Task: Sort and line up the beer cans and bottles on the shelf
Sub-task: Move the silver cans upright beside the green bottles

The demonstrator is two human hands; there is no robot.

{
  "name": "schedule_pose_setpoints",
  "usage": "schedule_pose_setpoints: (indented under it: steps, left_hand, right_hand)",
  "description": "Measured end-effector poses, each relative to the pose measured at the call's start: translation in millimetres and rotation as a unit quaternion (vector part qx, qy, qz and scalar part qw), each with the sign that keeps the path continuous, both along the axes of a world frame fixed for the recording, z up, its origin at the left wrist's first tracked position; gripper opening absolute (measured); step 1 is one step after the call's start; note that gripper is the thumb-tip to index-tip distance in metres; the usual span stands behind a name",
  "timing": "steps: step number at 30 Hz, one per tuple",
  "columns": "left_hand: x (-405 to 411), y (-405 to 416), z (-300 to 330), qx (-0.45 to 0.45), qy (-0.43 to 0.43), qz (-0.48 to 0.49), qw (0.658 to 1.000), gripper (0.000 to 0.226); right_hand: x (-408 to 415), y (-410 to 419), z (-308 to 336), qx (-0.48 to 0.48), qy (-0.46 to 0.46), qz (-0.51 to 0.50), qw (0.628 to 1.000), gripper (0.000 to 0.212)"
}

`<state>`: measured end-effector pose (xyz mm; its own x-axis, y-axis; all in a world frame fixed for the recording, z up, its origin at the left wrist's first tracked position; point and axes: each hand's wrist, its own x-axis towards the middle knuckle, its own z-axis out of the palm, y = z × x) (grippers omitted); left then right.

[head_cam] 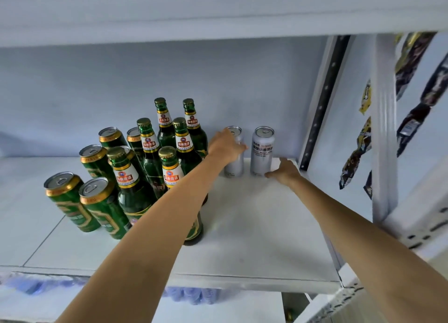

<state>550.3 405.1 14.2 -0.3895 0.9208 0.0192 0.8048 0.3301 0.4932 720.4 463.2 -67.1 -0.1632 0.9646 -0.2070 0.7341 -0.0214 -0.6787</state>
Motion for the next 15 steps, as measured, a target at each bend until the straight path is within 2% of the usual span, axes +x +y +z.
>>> schedule_pose_setpoints:
  steps: [2,4,9,12,15]
  left_hand:
    - [6,-16,1,0.039,0.066,-0.024,0.997,0.049]
    - [13,-36,0,0.063,0.111,-0.04,0.991,0.039]
    - [25,-86,2,-0.002,0.173,-0.051,0.984,0.038]
    - [28,-118,2,-0.029,0.216,-0.083,0.972,0.038]
    - [32,-153,0,-0.041,0.198,-0.113,0.973,0.045]
  right_hand:
    - [8,-15,5,0.02,-0.07,0.005,0.997,0.091]
    - [15,-33,10,0.047,-0.133,0.027,0.99,0.079]
    - [27,-77,18,0.092,-0.22,0.081,0.968,0.058]
    - [31,-104,22,0.124,-0.245,0.116,0.954,0.063]
    - [32,-136,30,0.119,-0.238,0.143,0.953,0.068]
